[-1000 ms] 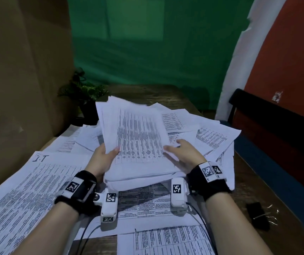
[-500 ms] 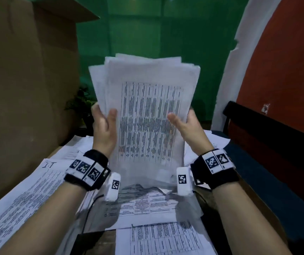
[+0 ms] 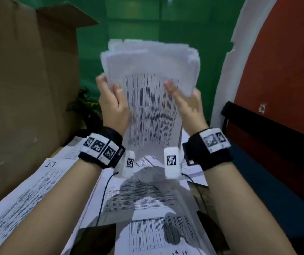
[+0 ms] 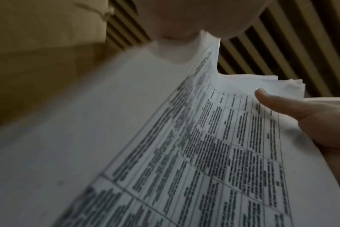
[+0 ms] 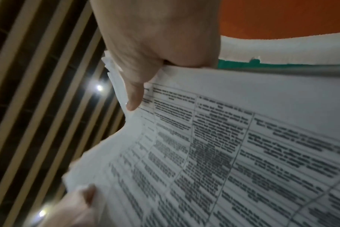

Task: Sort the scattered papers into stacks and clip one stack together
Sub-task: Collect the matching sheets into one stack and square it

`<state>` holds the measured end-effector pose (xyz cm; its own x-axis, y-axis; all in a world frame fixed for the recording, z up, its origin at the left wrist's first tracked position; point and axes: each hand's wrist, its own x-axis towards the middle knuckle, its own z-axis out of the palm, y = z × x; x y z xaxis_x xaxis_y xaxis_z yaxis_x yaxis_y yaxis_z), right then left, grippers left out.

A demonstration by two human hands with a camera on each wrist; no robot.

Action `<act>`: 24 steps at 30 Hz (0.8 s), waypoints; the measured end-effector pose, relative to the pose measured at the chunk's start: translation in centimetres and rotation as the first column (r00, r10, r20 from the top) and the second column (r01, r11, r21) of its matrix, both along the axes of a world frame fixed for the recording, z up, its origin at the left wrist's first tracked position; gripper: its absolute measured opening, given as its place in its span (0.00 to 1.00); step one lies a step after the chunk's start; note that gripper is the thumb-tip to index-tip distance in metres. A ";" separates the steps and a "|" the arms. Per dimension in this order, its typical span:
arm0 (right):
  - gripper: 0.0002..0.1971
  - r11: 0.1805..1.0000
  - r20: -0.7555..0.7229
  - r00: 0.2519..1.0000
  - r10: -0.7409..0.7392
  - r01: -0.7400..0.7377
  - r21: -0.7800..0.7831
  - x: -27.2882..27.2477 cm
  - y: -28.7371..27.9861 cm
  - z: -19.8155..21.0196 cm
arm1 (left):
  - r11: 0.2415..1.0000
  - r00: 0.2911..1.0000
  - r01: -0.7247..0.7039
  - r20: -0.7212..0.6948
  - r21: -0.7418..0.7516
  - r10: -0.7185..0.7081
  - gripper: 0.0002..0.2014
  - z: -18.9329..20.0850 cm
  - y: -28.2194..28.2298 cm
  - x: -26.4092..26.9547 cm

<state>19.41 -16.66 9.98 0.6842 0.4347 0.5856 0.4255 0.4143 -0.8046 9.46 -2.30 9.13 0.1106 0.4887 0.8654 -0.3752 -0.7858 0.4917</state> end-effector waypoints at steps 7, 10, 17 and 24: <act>0.48 0.992 -0.182 0.983 -0.005 -0.018 -0.127 2.9 -0.5 -2.8 | 0.975 0.971 0.109 -0.187 -0.194 -0.146 0.17 -2.3 3.2 -0.6; 0.41 0.996 -0.163 0.986 -0.036 0.021 -0.092 2.2 0.8 -3.4 | 0.977 0.976 0.134 -0.149 -0.166 -0.159 0.12 -2.5 1.0 0.0; 0.26 0.967 -0.185 0.982 0.041 -0.086 -0.241 4.0 0.6 -6.0 | 0.895 0.946 0.048 -0.266 -0.443 -0.183 0.08 -4.2 3.5 1.3; 0.07 0.897 -0.309 0.870 -0.385 0.431 0.096 4.1 2.3 -4.0 | 0.869 0.879 -0.146 -0.465 -0.473 -0.105 0.26 -5.9 5.7 2.1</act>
